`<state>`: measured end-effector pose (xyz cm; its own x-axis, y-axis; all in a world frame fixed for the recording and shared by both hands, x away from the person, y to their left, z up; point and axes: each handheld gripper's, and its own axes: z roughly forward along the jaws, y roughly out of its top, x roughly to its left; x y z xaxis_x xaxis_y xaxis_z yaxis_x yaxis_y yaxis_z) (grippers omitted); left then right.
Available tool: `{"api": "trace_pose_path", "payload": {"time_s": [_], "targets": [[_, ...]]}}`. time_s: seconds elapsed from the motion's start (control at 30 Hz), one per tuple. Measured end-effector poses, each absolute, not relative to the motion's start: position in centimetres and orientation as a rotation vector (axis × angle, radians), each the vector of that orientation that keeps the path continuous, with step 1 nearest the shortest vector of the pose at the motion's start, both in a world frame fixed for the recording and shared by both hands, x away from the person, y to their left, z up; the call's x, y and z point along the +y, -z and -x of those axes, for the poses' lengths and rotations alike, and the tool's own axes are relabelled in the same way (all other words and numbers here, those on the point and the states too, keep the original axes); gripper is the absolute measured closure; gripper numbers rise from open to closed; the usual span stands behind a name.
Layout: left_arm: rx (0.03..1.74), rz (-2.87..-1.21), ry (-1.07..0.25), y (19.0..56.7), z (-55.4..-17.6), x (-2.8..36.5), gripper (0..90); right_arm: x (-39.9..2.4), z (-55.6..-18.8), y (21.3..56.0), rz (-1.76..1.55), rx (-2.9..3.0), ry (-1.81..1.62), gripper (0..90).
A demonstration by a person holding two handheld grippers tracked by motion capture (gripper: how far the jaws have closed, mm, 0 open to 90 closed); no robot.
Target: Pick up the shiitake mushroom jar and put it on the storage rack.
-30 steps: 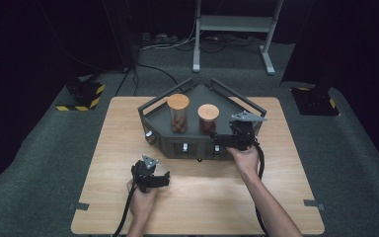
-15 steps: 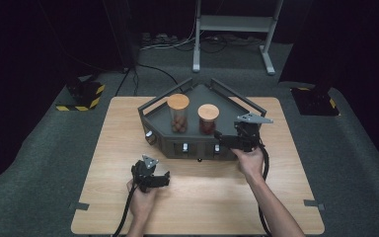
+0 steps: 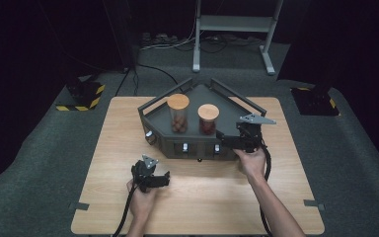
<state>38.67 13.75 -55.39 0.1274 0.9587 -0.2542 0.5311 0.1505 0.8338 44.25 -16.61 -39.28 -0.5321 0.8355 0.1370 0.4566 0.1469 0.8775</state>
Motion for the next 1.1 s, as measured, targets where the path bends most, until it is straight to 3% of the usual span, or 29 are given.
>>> {"api": "trace_pose_path", "payload": {"time_s": [1.1], "targets": [[1.524,-1.507,-0.597,55.4,-38.7,13.8,6.7,-18.7,-43.2,40.0,-1.243,2.020,-1.340,5.7]]}}
